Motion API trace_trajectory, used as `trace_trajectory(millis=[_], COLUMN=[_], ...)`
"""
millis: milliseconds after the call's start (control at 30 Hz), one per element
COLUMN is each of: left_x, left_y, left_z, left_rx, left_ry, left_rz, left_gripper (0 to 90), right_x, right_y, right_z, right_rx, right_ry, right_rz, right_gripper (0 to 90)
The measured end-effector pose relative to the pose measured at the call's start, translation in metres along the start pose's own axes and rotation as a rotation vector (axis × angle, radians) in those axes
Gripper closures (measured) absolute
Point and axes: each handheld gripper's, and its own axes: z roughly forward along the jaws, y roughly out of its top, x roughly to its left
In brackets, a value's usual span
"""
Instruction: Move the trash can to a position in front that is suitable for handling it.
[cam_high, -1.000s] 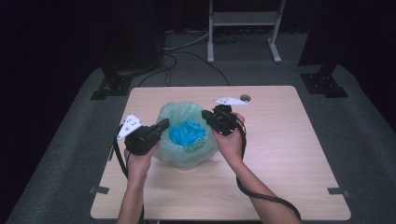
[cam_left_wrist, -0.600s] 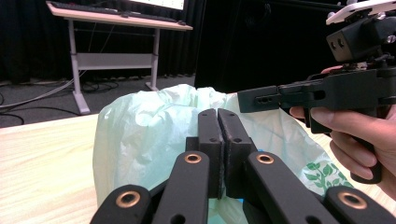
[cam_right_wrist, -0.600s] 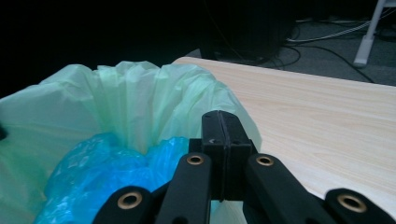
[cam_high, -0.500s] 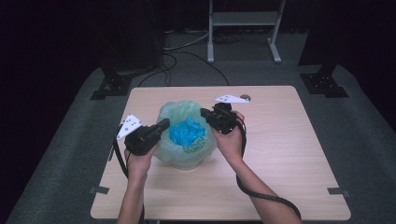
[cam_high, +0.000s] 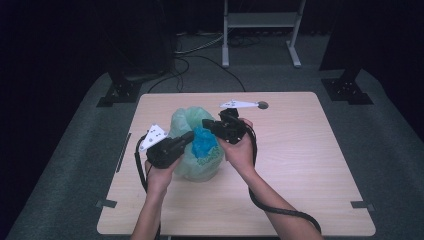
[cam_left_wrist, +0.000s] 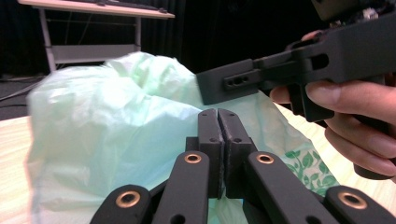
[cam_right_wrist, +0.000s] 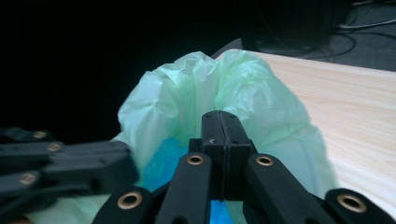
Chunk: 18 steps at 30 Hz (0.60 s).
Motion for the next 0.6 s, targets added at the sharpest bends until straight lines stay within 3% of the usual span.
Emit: trace_trajectory(millis=[300,433,500,533,600], left_x=[-0.006,-0.008,-0.008,-0.009,-0.009], left_y=[-0.002,-0.003,-0.003,-0.004,-0.004], left_z=[0.007,0.008,0.009,0.009,0.01], left_rx=[0.016,0.025,0.026,0.025,0.026], left_ry=[-0.019,-0.026,-0.026,-0.026,-0.027], left_rz=[0.012,0.016,0.017,0.015,0.014], left_gripper=[88.9,88.9,88.9,88.8,88.8], right_x=[0.012,0.013,0.012,0.01,0.009], right_y=[0.007,0.009,0.009,0.008,0.008], right_z=[0.0,0.003,0.003,0.005,0.006], right_rx=[0.021,0.036,0.041,0.045,0.052], right_ry=[0.075,0.148,0.16,0.198,0.21], right_rz=[0.006,0.051,0.058,0.08,0.085], right_gripper=[90.0,90.0,90.0,88.6,88.3])
